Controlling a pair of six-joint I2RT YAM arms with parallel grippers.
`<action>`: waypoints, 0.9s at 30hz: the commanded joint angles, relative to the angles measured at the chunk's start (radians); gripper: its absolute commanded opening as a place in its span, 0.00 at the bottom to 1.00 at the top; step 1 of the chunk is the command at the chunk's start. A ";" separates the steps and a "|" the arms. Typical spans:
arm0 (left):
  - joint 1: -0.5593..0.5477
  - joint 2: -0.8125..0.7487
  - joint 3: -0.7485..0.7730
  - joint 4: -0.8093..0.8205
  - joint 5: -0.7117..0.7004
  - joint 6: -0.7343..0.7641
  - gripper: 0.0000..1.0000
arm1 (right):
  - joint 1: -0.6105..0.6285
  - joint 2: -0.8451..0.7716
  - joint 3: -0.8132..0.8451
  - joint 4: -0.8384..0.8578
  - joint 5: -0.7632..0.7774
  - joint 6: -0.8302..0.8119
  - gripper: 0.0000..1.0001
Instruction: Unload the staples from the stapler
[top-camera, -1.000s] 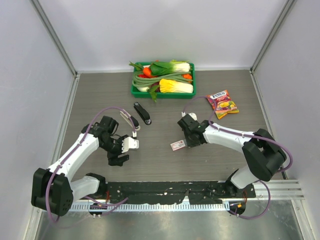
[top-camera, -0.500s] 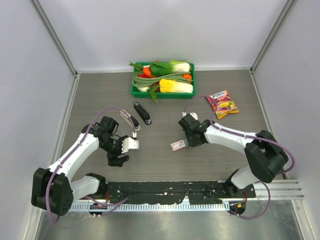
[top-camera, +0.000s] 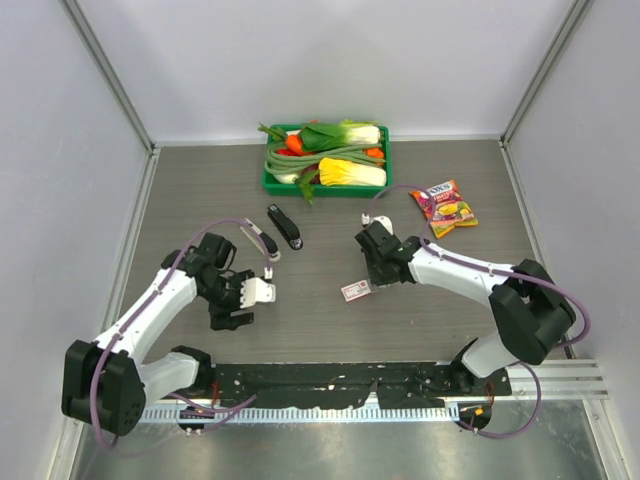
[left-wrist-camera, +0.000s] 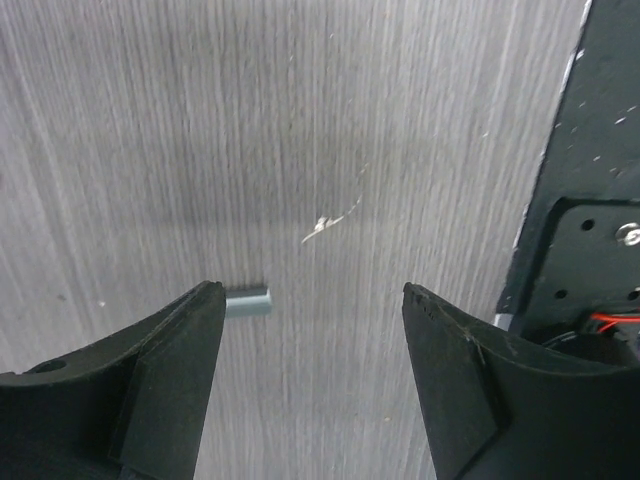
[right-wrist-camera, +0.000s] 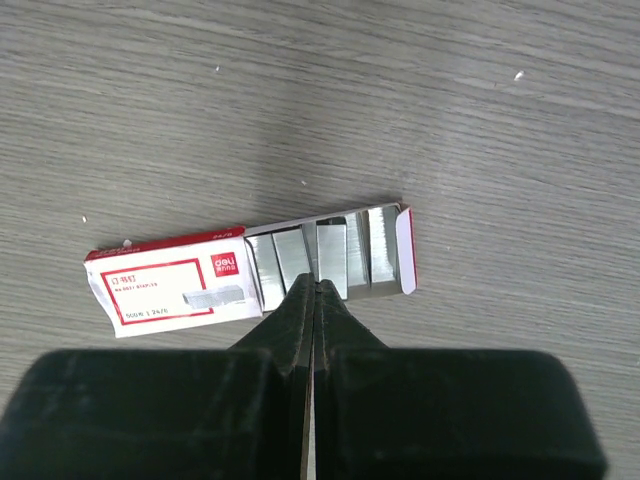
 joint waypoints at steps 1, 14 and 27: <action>0.000 -0.081 -0.042 0.026 -0.104 0.154 0.76 | -0.010 0.013 -0.017 0.063 0.000 0.006 0.01; 0.002 -0.143 -0.182 0.291 -0.205 0.326 0.82 | -0.011 -0.212 -0.031 0.092 -0.024 0.038 0.09; 0.146 -0.013 -0.132 0.235 -0.150 0.483 0.79 | -0.013 -0.261 -0.031 0.087 -0.041 0.037 0.10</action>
